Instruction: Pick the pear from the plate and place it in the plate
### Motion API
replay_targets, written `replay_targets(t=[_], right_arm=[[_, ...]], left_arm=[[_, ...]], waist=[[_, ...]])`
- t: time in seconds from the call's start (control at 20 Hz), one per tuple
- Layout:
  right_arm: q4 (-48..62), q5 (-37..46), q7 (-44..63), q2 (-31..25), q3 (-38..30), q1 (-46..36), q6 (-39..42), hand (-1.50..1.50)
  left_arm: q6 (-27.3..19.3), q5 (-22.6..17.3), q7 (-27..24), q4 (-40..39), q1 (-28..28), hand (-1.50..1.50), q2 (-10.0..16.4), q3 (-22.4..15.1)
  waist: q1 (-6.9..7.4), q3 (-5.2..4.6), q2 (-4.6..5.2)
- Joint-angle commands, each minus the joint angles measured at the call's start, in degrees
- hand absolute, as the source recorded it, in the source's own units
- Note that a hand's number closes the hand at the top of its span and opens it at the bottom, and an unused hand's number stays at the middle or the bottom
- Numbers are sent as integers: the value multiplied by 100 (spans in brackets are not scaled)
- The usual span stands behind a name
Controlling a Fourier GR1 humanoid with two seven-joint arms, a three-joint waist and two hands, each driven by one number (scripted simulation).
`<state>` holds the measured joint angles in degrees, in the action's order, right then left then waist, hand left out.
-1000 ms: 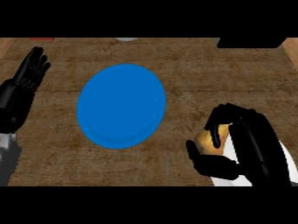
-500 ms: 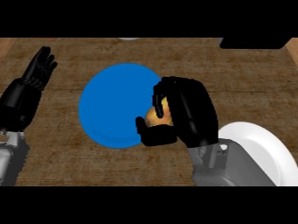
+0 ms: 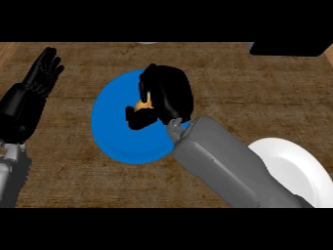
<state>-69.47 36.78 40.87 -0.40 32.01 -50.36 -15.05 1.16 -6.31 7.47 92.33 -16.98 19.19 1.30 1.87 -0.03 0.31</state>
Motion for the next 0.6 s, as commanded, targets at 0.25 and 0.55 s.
replay_targets(t=[0.25, 0.55], right_arm=[[2405, -1141, -338, 40, 661, -1407, -645, 150], [2928, -2123, -502, 40, 872, -1298, -1585, -150]], left_arm=[[92, 86, -52, -293, -410, 0, -106, -46], [165, 123, -213, -304, -335, 0, -252, -189]], waist=[[224, -4, 74], [411, -2, 118]])
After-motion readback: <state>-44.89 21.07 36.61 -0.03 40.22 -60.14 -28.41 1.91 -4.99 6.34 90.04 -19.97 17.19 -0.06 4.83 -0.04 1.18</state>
